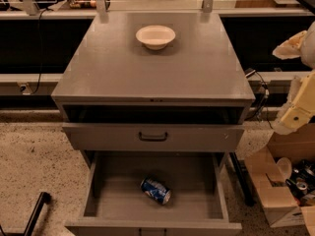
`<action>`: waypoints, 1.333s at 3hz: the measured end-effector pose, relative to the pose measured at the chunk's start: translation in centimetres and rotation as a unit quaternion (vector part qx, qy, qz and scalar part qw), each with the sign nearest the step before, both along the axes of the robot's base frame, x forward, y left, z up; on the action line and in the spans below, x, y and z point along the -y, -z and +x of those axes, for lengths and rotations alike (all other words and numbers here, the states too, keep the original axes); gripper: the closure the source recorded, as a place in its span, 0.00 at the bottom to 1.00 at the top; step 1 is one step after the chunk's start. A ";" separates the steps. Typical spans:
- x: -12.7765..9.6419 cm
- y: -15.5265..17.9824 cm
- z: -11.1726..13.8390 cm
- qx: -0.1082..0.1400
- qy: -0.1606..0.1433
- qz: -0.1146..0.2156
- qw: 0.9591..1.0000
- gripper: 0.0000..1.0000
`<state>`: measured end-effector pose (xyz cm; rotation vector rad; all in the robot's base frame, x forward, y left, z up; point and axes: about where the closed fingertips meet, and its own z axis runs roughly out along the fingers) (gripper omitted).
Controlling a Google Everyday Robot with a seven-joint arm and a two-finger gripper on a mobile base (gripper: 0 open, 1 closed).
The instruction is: Pick pepsi can from middle drawer and place on counter
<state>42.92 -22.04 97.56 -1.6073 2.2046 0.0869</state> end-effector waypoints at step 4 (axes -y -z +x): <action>-14.1 11.2 -2.4 -0.021 -0.059 0.161 0.985 0.00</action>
Offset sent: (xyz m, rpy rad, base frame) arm 0.0173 0.0924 -0.0853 0.1622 0.0974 0.1251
